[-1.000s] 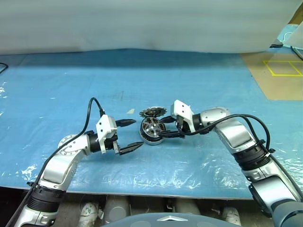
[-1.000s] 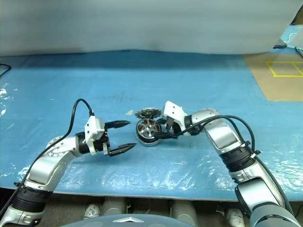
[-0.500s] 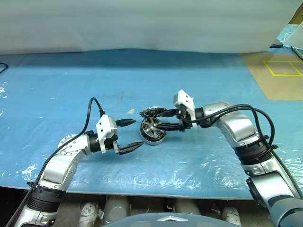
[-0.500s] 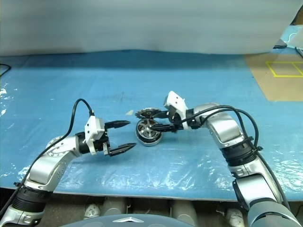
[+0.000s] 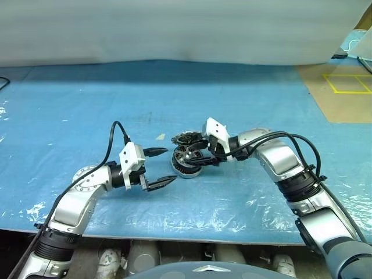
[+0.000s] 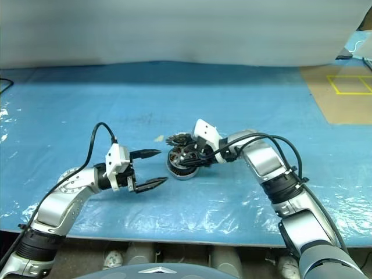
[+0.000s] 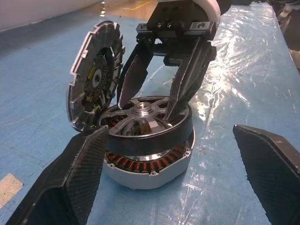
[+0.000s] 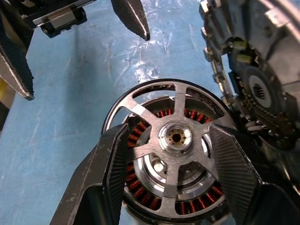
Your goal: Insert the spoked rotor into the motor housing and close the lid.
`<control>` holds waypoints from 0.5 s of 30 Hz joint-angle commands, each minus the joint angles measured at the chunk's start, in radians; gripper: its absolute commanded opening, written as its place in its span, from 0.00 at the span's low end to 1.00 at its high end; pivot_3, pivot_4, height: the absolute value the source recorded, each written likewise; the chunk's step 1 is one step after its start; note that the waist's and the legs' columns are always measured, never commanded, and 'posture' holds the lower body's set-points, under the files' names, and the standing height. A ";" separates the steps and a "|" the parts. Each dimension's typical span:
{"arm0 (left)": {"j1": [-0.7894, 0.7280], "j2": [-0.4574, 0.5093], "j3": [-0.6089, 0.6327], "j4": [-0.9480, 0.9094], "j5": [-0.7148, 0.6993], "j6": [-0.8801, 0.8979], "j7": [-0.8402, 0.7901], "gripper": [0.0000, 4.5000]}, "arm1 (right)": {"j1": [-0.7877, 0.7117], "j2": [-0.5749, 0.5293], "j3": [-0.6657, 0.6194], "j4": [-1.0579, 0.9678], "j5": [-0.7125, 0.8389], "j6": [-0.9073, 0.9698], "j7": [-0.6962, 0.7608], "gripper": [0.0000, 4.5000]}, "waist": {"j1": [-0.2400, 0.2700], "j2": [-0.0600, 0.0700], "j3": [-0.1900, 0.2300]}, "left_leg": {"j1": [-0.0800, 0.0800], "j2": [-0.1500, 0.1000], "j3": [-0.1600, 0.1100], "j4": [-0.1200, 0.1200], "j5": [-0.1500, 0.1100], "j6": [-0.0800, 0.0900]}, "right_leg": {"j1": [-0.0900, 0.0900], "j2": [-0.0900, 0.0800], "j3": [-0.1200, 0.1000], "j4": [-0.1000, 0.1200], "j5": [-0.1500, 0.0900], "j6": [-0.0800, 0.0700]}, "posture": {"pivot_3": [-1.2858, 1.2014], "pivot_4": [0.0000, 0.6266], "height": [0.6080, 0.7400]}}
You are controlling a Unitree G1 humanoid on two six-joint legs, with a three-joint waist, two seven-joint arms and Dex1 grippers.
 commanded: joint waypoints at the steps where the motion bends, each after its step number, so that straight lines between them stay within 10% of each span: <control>1: 0.000 -0.006 -0.001 -0.009 0.001 -0.021 0.002 1.00 | -0.011 -0.013 0.016 -0.007 -0.024 -0.044 0.020 0.63 | 0.000 0.000 0.000 | 0.000 0.000 0.000 0.000 0.000 0.000 | 0.000 0.000 0.000 0.000 0.000 0.000 | 0.52 0.24 1.00; 8: -0.006 -0.017 -0.007 -0.007 0.007 -0.025 0.005 1.00 | -0.003 -0.038 0.040 -0.010 -0.065 -0.099 0.054 0.63 | 0.000 0.000 0.000 | 0.000 0.000 0.000 0.000 0.000 0.000 | 0.000 0.000 0.000 0.000 0.000 0.000 | 0.52 0.24 1.00; 15: -0.011 -0.024 -0.007 -0.003 0.006 -0.024 0.005 1.00 | -0.031 -0.012 -0.025 -0.002 -0.013 -0.055 0.056 0.36 | -0.001 0.000 0.000 | 0.000 0.000 0.000 0.000 0.000 0.000 | 0.000 0.000 0.000 0.000 0.000 0.000 | 0.52 0.24 1.00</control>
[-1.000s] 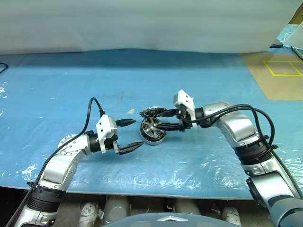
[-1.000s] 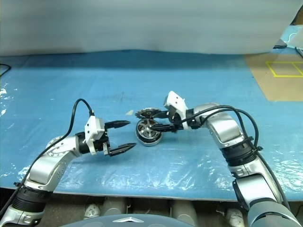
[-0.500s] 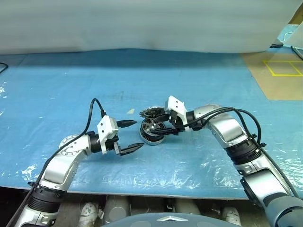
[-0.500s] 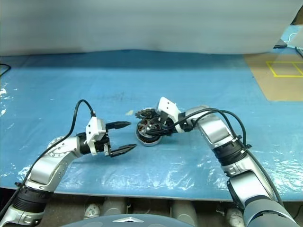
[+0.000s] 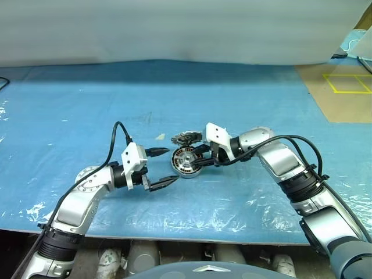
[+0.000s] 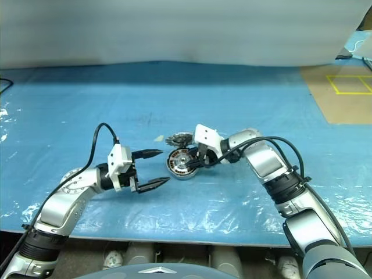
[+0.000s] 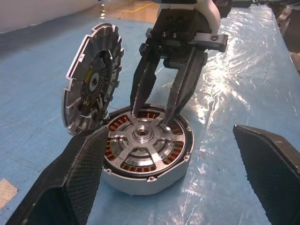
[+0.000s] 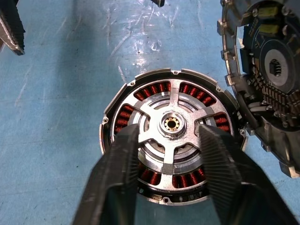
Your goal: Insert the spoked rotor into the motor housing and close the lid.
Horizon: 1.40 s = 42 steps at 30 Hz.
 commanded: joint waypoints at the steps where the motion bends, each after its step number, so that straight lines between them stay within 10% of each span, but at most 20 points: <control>1: -0.008 -0.006 0.004 -0.012 -0.009 -0.016 0.001 1.00 | -0.038 0.027 -0.076 -0.013 0.074 0.050 0.004 0.36 | 0.000 0.000 0.000 | 0.000 0.000 0.000 0.000 0.000 0.000 | 0.000 0.000 0.000 0.000 0.000 0.000 | 0.52 0.24 1.00; 9: -0.010 -0.003 0.011 -0.012 -0.013 -0.011 0.001 1.00 | 0.015 0.072 -0.051 -0.017 0.067 0.035 -0.030 0.00 | 0.001 0.000 0.000 | 0.000 0.000 0.000 0.000 0.000 0.000 | 0.000 0.000 0.000 0.000 0.000 0.000 | 0.52 0.24 1.00; 28: -0.040 0.009 0.078 -0.019 -0.087 0.066 0.018 1.00 | 0.057 0.108 -0.011 0.121 -0.002 -0.010 -0.070 0.00 | 0.002 0.000 0.000 | 0.000 0.000 0.000 0.000 0.000 0.000 | 0.000 0.000 0.000 0.001 0.000 0.000 | 0.52 0.24 1.00; 42: -0.043 0.003 0.083 0.012 -0.083 0.045 0.015 1.00 | 0.133 -0.043 -0.329 -0.042 0.194 0.161 -0.130 0.00 | 0.003 0.000 0.000 | -0.002 0.000 0.000 0.000 0.000 0.000 | -0.001 0.000 0.000 0.000 0.000 0.000 | 0.52 0.24 1.00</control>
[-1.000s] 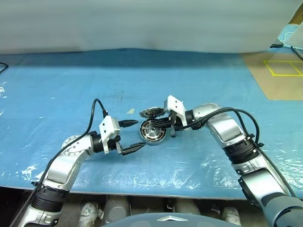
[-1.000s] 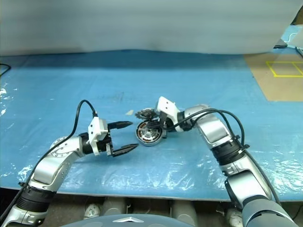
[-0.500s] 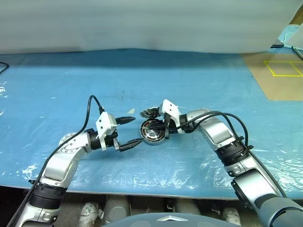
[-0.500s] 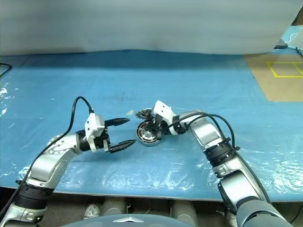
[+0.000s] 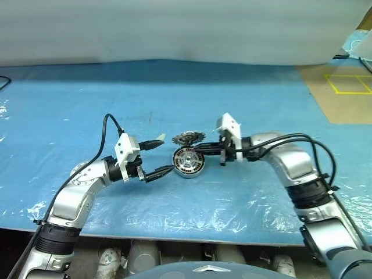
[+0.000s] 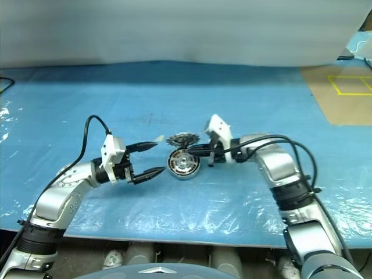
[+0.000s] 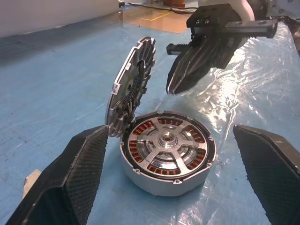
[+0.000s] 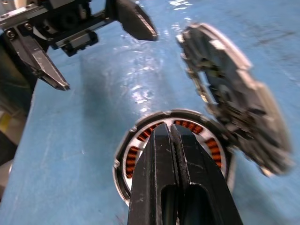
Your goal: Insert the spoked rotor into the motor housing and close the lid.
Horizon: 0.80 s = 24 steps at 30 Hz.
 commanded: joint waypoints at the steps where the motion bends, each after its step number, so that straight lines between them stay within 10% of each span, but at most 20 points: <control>1: -0.006 -0.003 0.023 -0.009 -0.013 -0.022 -0.001 1.00 | 0.012 -0.040 -0.084 0.048 0.002 -0.012 -0.049 0.00 | 0.000 0.000 0.000 | 0.000 0.000 0.000 0.000 0.000 0.000 | 0.000 0.000 0.000 0.000 0.000 0.000 | 0.52 0.24 1.00; 12: -0.061 -0.023 0.031 0.095 0.009 -0.067 -0.003 1.00 | -0.197 0.094 -0.057 0.342 -0.090 -0.175 -0.193 0.00 | -0.018 0.000 0.000 | 0.000 0.000 0.001 0.001 0.000 0.000 | -0.001 0.001 0.000 0.002 0.000 0.000 | 0.52 0.24 1.00; 24: -0.039 0.004 0.050 0.069 -0.013 -0.051 -0.010 1.00 | -0.291 0.156 0.065 0.285 -0.070 -0.154 0.035 0.00 | -0.002 0.000 0.000 | -0.005 0.000 0.000 0.001 0.000 0.000 | -0.004 0.000 -0.003 0.001 0.000 -0.001 | 0.52 0.24 1.00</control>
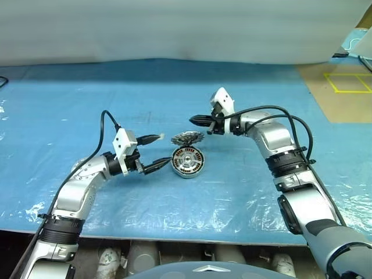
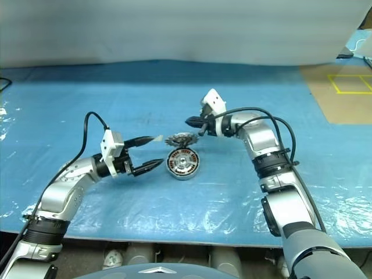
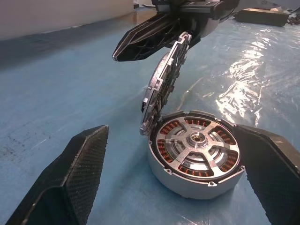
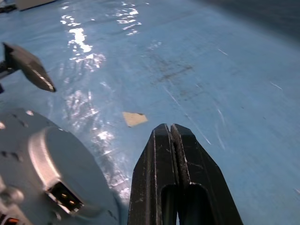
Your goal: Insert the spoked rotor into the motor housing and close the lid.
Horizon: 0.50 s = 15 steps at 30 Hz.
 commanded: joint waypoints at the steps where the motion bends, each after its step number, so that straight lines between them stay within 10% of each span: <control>1: 0.020 0.027 0.037 -0.056 -0.032 0.015 -0.013 1.00 | 0.021 -0.025 0.028 -0.134 0.037 0.032 0.083 0.00 | 0.002 0.000 0.000 | 0.000 0.000 0.000 0.000 0.000 0.000 | 0.000 0.000 0.000 0.000 0.000 0.000 | 0.52 0.24 1.00; 15: 0.050 0.054 0.030 -0.082 -0.045 0.043 -0.041 1.00 | 0.154 -0.069 0.102 -0.302 0.025 0.083 0.112 0.00 | 0.002 0.000 0.000 | 0.001 0.000 0.000 0.000 0.000 0.000 | 0.000 0.000 0.001 0.001 0.000 0.000 | 0.52 0.24 1.00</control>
